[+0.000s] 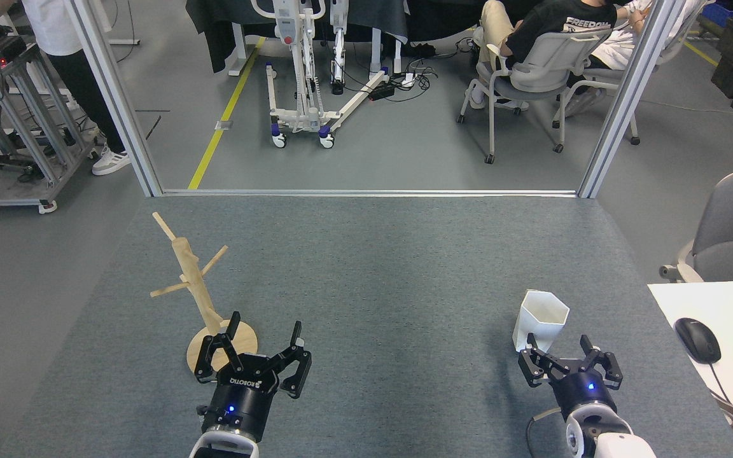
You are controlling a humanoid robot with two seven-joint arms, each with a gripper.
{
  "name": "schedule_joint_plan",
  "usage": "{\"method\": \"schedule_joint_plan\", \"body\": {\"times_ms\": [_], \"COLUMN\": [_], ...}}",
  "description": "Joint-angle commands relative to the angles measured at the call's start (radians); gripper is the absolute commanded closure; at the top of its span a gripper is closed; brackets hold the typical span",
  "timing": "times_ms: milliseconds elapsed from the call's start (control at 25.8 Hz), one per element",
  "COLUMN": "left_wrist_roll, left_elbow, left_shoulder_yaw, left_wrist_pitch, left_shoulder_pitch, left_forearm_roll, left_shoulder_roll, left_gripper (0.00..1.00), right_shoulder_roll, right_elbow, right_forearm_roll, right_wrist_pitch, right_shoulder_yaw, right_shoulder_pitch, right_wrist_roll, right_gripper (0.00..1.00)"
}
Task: Hang cup on storage rack
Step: 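Move the right gripper down around the white hexagonal cup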
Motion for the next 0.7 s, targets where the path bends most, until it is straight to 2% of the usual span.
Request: {"method": "schedule_joint_plan", "body": {"times_ms": [0, 194, 658], "left_wrist_roll": [0.005, 0.007, 0.005], "left_elbow": [-0.001, 0.002, 0.005], "left_shoulder_yaw": [-0.016, -0.018, -0.018], "left_wrist_pitch": [0.0, 0.0, 0.0], "left_shoulder_pitch": [0.001, 0.002, 0.002], "left_forearm_roll": [0.0, 0.0, 0.0], "left_shoulder_roll": [0.001, 0.001, 0.003], "left_gripper": [0.0, 0.0, 0.0], "right_shoulder_roll": [0.0, 0.01, 0.027], "right_elbow": [0.052, 0.087, 0.089], "right_forearm_roll": [0.0, 0.0, 0.0], "right_wrist_pitch": [0.001, -0.002, -0.002], "right_shoulder_yaw": [0.002, 0.005, 0.031], "right_shoulder_pitch": [-0.045, -0.06, -0.075], "right_wrist_roll": [0.0, 0.0, 0.0], "right_gripper": [0.0, 0.0, 0.0]}}
